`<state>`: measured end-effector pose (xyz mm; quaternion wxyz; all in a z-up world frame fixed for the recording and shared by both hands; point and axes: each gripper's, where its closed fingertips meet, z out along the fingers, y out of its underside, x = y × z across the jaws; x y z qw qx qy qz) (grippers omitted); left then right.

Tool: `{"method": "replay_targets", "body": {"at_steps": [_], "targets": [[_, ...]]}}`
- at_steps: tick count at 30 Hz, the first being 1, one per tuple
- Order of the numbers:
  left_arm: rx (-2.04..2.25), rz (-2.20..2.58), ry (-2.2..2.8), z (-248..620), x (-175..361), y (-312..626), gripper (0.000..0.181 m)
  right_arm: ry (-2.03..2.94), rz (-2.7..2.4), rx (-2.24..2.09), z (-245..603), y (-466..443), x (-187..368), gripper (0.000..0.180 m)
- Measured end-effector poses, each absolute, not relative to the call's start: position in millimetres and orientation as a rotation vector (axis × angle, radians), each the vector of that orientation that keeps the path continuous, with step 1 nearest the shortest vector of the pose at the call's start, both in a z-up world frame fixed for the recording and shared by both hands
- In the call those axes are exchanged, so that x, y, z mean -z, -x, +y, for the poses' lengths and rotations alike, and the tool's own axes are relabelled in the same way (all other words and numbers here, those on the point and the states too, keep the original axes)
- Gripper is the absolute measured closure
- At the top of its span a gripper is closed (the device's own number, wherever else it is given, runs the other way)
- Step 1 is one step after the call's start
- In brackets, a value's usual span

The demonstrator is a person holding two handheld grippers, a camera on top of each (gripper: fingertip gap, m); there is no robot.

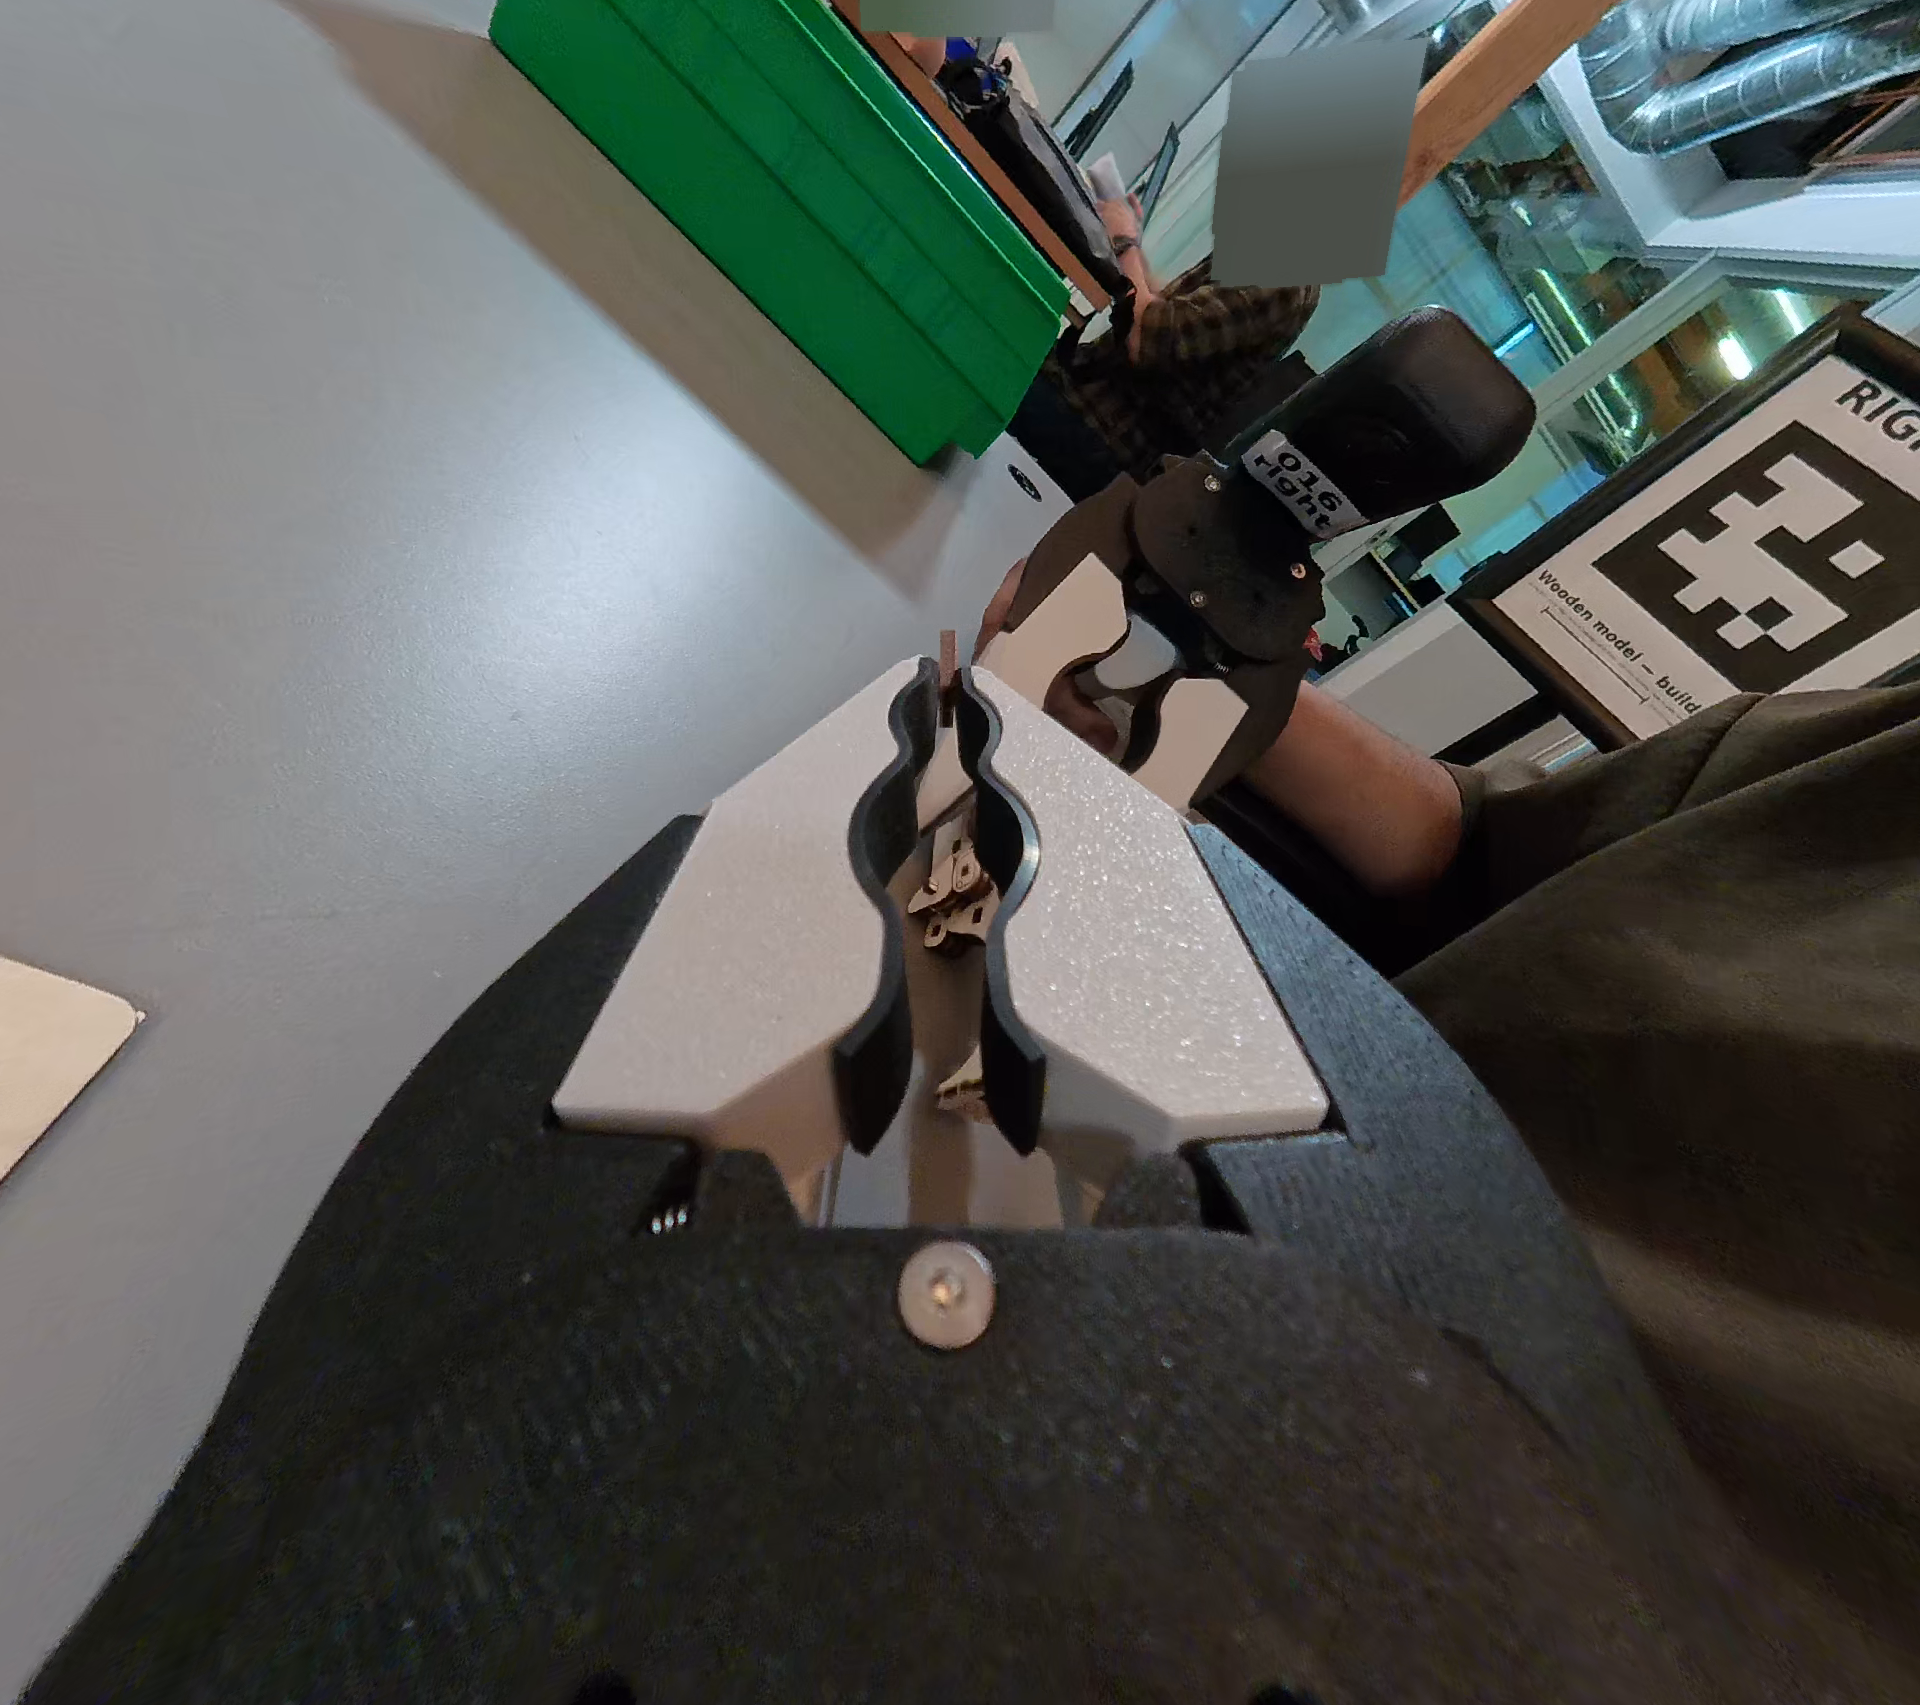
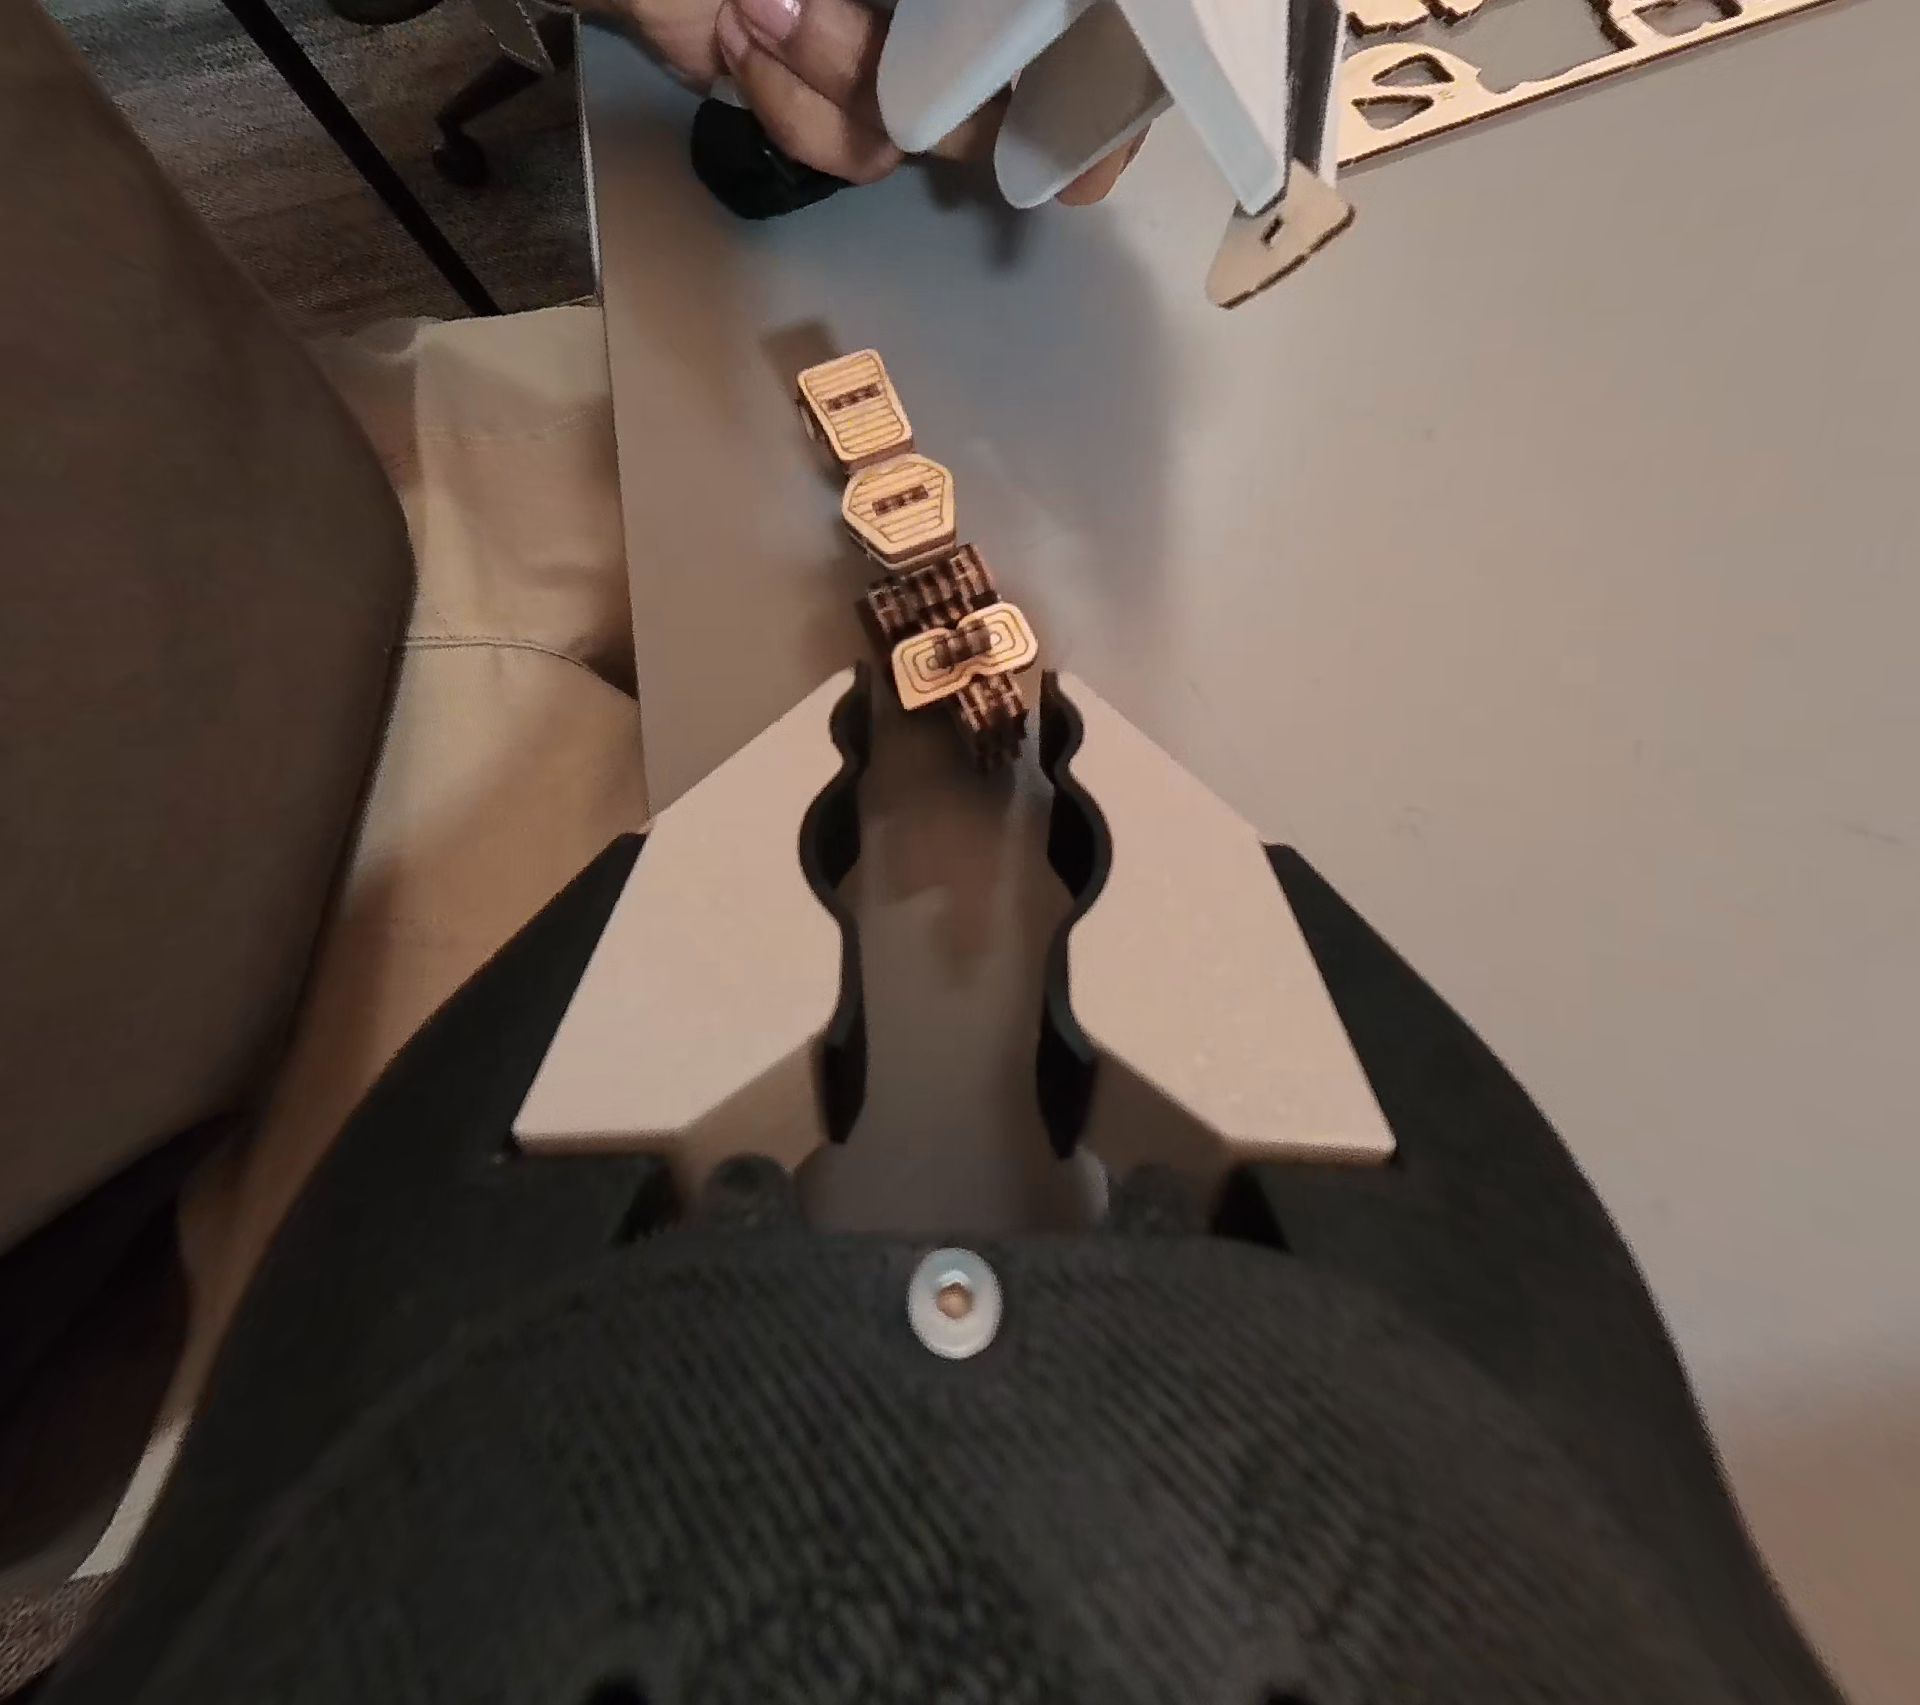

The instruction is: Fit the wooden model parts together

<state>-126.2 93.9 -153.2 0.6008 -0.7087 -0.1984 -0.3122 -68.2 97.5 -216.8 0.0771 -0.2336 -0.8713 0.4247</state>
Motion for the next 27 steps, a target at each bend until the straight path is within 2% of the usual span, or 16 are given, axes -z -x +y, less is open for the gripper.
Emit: {"method": "replay_targets", "body": {"at_steps": [13,21,27], "targets": [[0.731,-0.466,1.641,93.8,153.8,126.8,0.181,0.744,-2.586,-1.327,95.1,72.4,211.5,0.153],[0.763,-0.509,1.632,94.2,156.4,130.6,0.181,1.052,-2.467,-1.639,109.6,83.5,189.2,0.155],[0.759,-0.512,1.623,93.8,155.6,131.2,0.181,1.057,-2.444,-1.712,110.5,80.2,182.9,0.157]]}}
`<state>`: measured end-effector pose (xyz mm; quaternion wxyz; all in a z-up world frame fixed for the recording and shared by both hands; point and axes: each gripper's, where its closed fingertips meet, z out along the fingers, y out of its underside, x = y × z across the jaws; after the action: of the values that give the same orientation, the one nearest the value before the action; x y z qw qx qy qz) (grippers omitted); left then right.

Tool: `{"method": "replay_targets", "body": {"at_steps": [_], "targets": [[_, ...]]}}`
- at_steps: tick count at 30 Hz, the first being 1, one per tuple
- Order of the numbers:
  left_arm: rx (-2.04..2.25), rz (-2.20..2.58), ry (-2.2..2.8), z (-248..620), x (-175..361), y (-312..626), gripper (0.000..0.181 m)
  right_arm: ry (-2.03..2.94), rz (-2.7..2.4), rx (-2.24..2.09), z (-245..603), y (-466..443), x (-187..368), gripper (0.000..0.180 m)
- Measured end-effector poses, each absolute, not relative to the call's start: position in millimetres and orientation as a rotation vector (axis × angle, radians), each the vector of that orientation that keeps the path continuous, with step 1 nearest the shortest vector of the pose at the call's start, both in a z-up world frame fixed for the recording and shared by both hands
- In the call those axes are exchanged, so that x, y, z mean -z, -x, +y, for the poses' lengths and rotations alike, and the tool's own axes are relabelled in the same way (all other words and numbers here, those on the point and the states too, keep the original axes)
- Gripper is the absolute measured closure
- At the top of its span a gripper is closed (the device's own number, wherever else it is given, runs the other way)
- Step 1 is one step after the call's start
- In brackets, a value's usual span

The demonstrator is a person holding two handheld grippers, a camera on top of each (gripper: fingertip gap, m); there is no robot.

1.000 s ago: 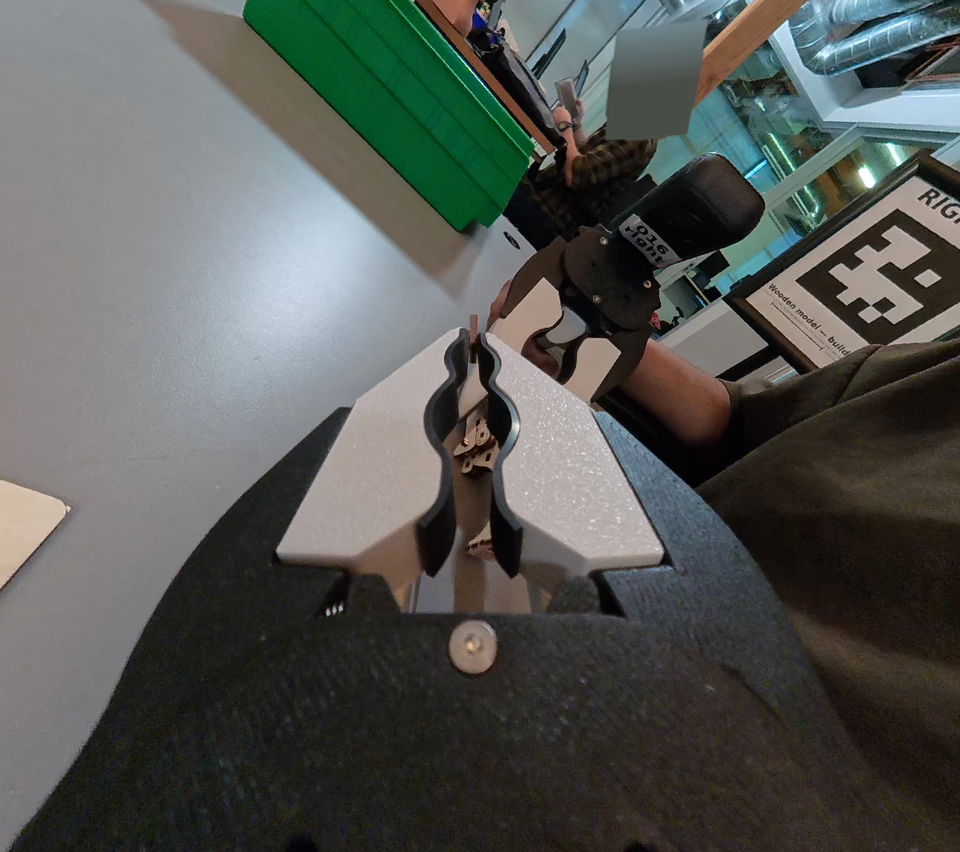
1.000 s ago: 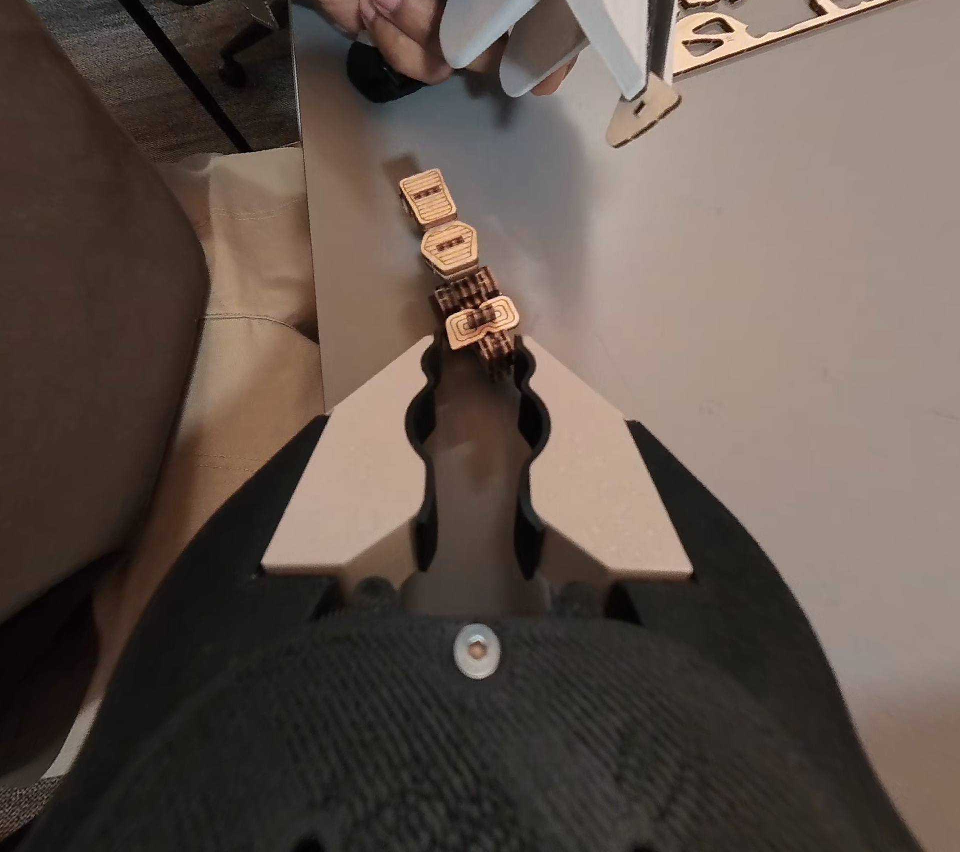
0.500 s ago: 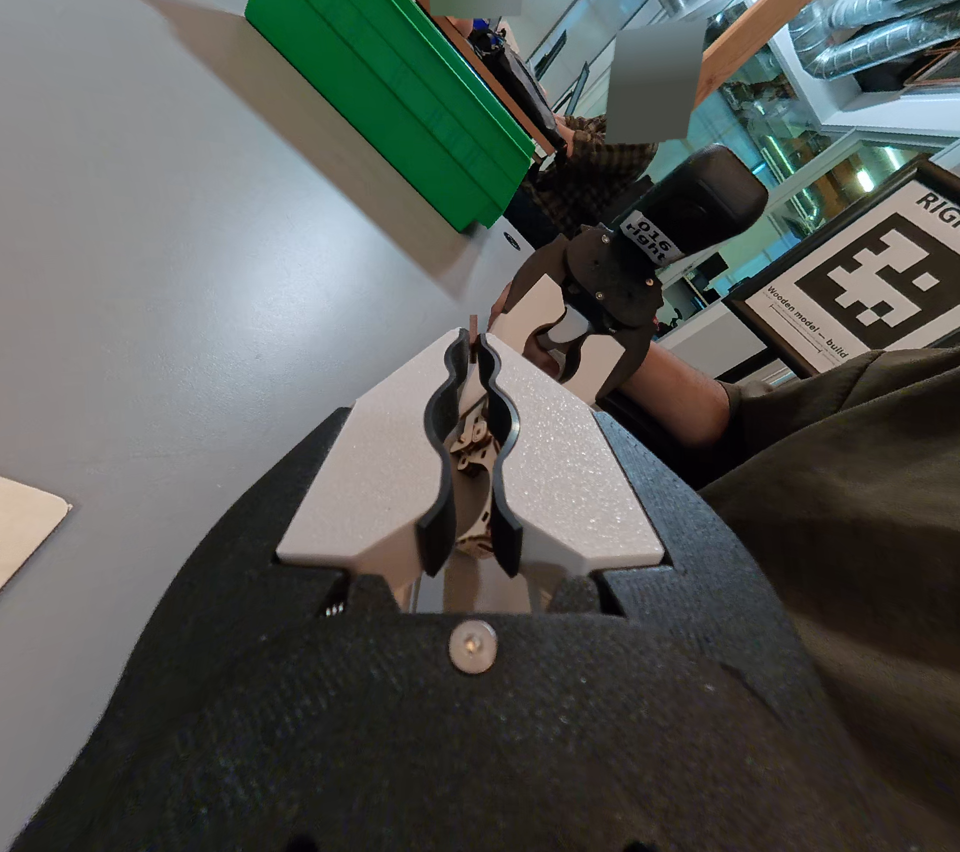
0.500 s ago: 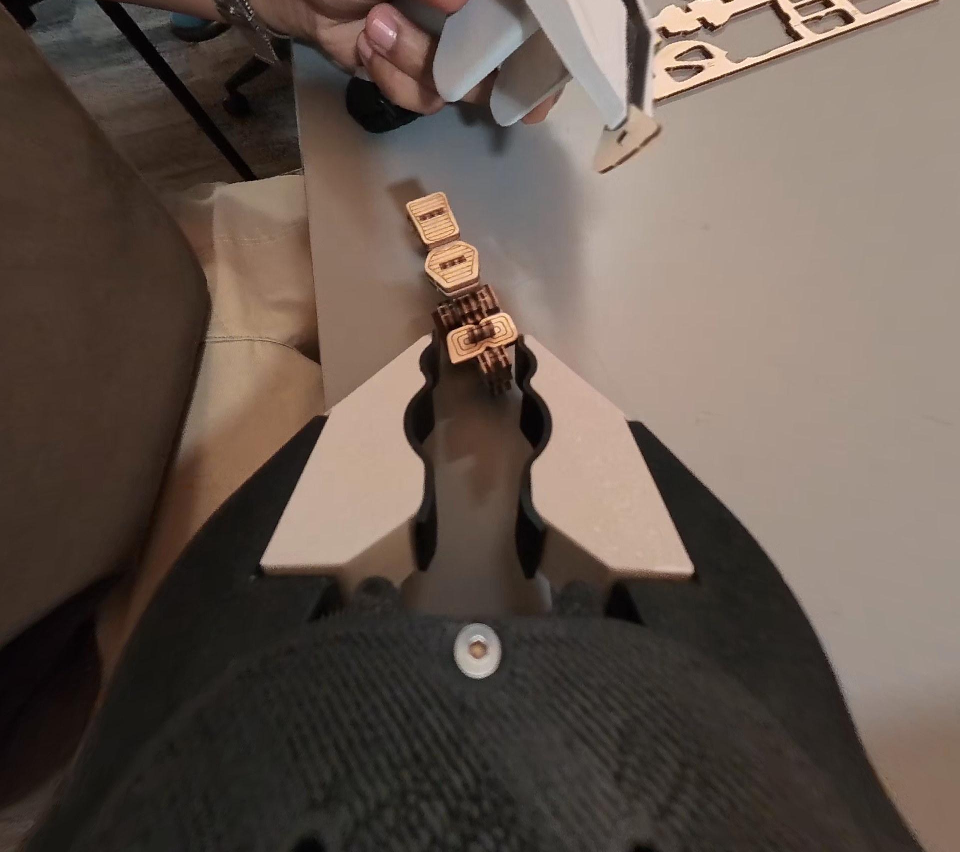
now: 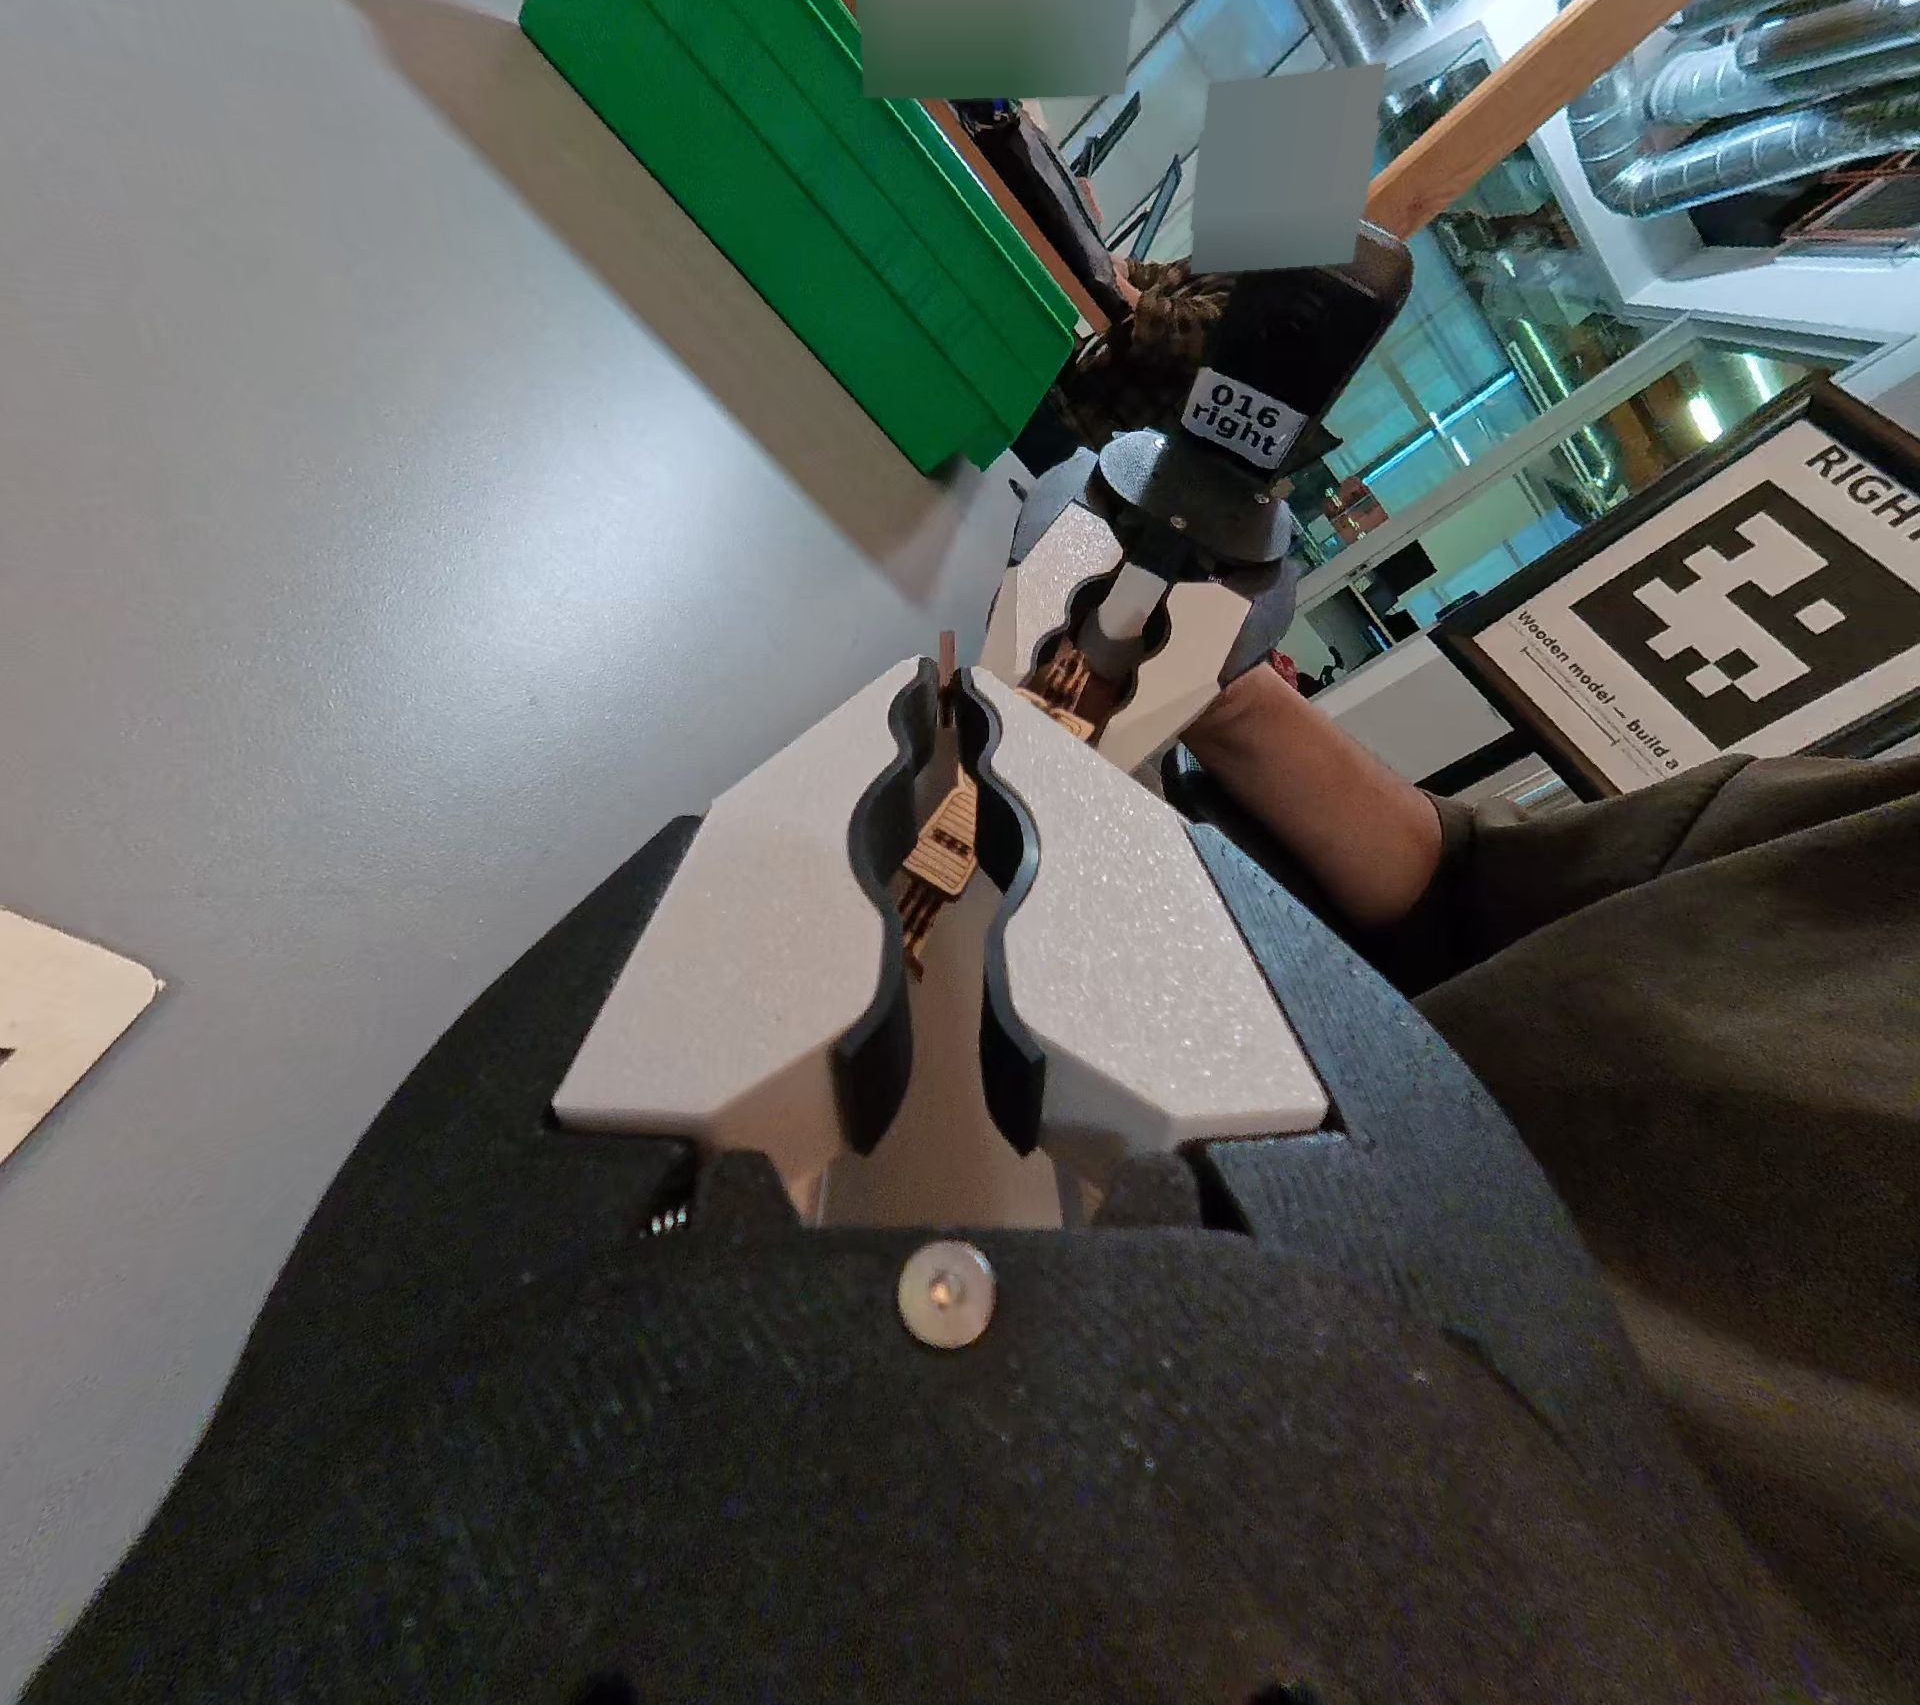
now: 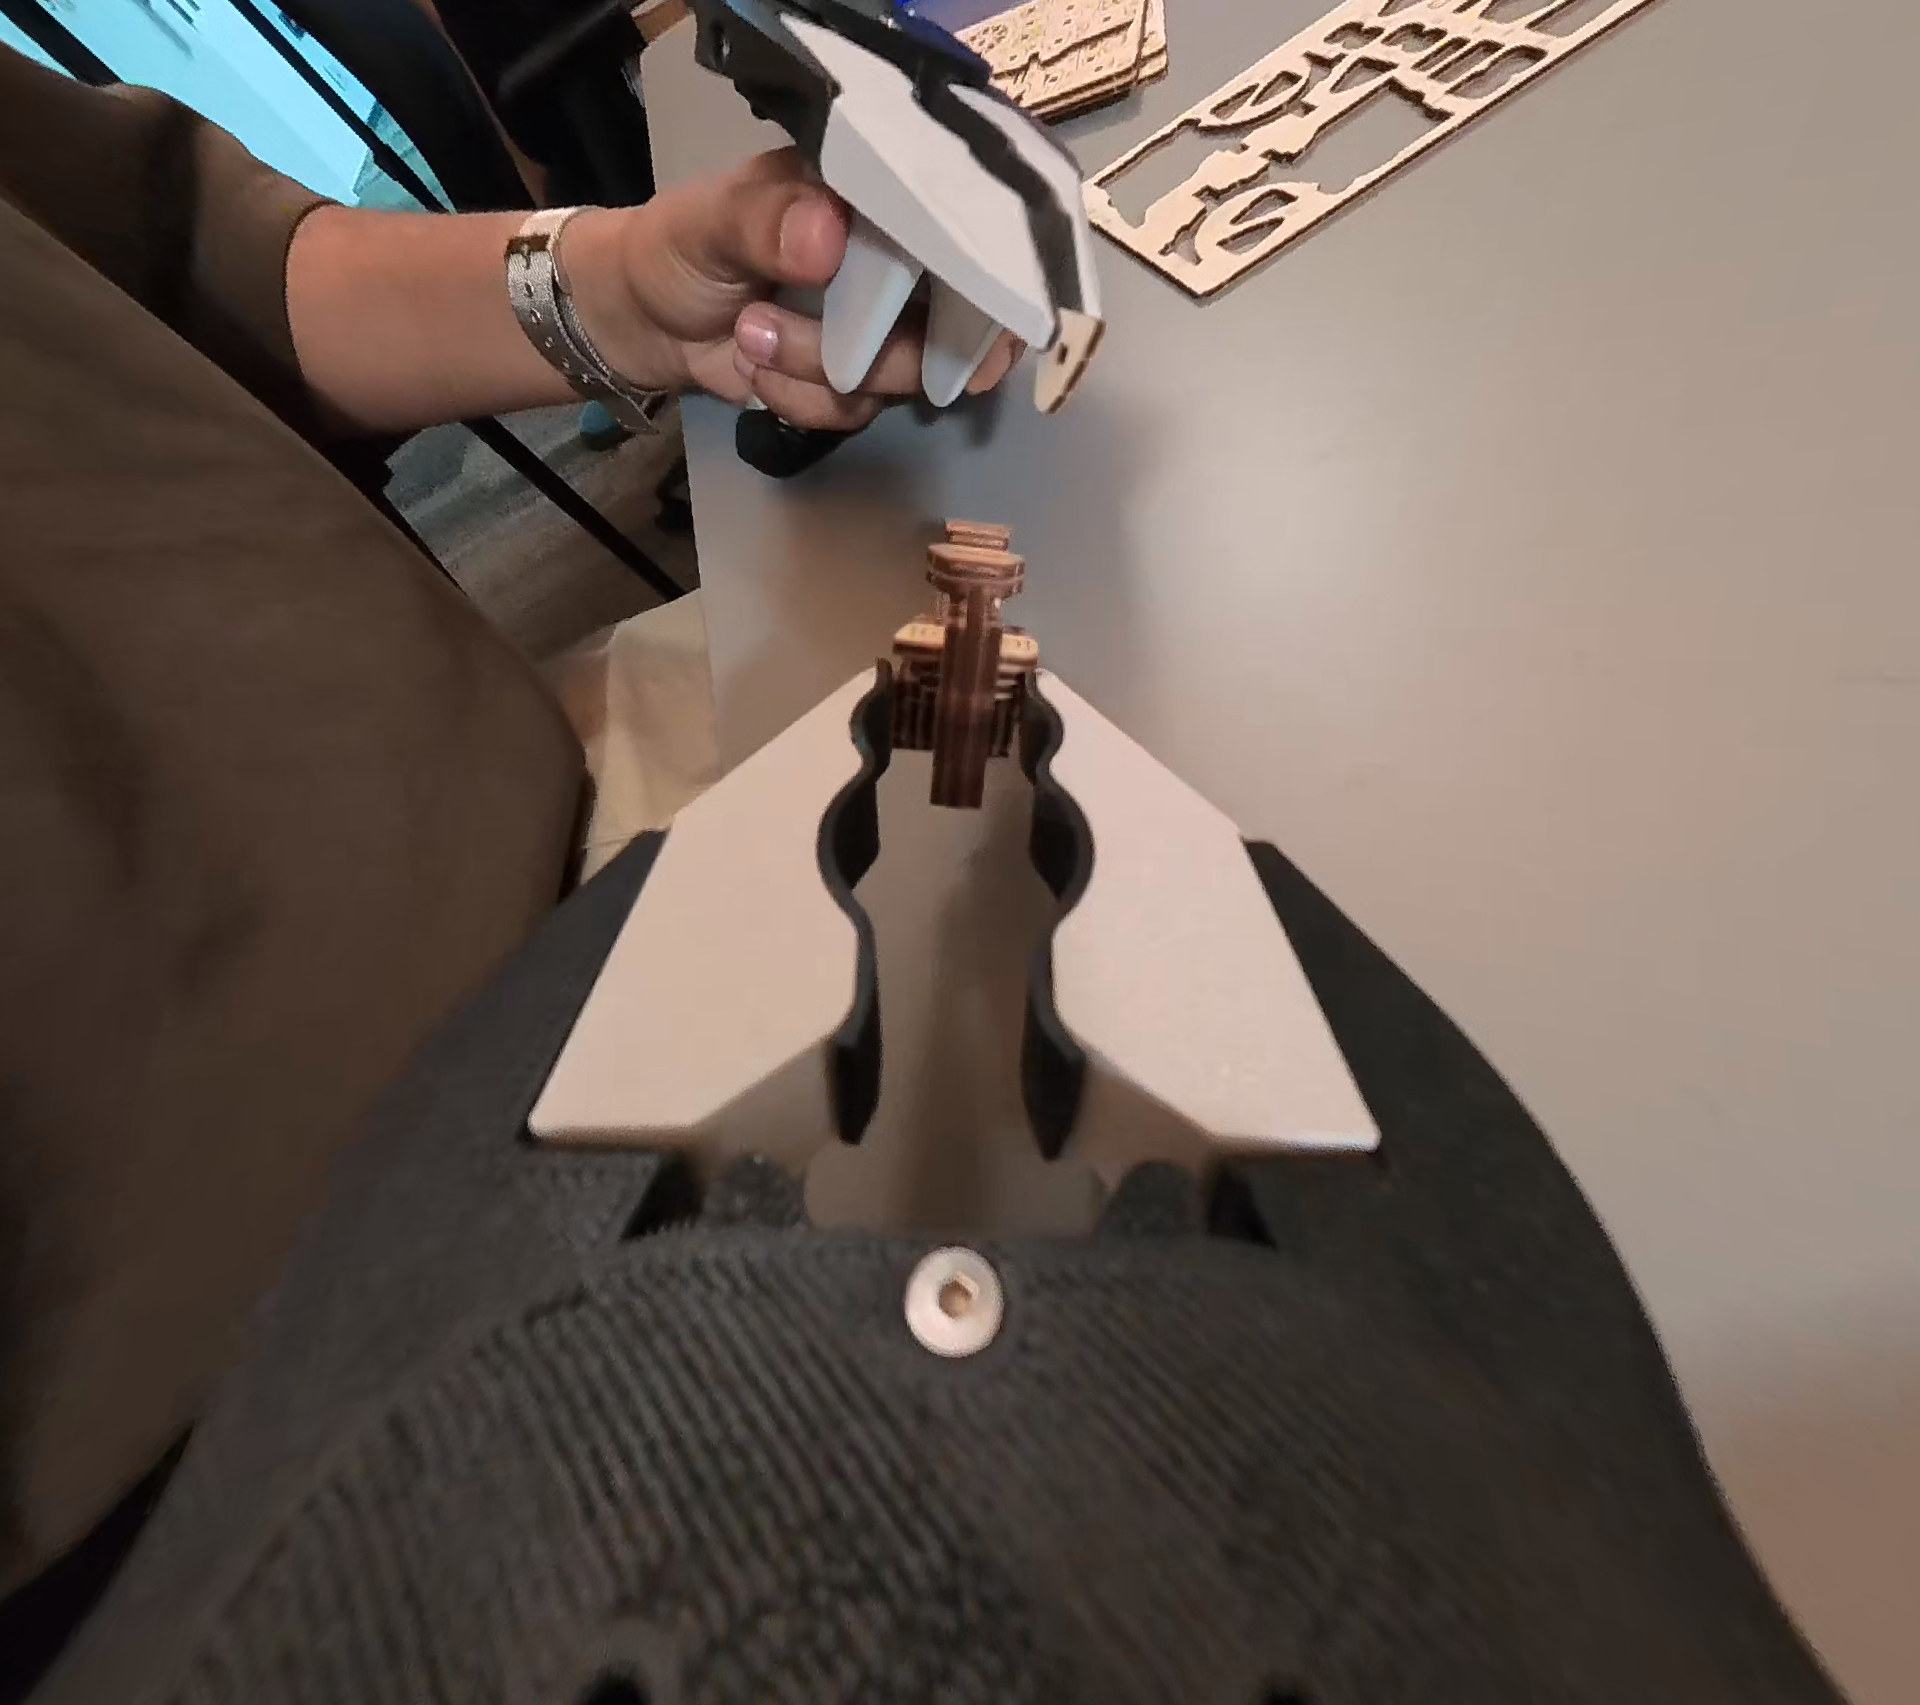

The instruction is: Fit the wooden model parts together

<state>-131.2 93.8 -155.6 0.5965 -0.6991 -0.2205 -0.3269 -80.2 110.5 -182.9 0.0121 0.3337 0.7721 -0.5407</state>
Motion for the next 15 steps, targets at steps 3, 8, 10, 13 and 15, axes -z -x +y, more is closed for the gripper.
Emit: {"method": "replay_targets", "body": {"at_steps": [3,8,10,13,15], "targets": [[0.759,-0.51,1.623,93.6,155.4,130.9,0.181,-1.013,2.468,1.638,106.7,76.7,188.3,0.157],[0.775,-0.494,1.623,93.6,154.6,128.0,0.181,-0.962,2.616,1.531,101.8,71.6,201.1,0.157],[0.782,-0.481,1.625,93.6,154.2,125.9,0.181,-0.906,2.746,1.452,101.3,69.7,210.4,0.158],[0.787,-0.437,1.615,91.6,149.7,121.7,0.181,-0.743,3.026,1.392,100.2,71.8,210.0,0.159],[0.732,-0.389,1.623,89.2,145.9,120.1,0.181,-0.592,3.23,1.383,96.8,73.4,201.3,0.159]]}}
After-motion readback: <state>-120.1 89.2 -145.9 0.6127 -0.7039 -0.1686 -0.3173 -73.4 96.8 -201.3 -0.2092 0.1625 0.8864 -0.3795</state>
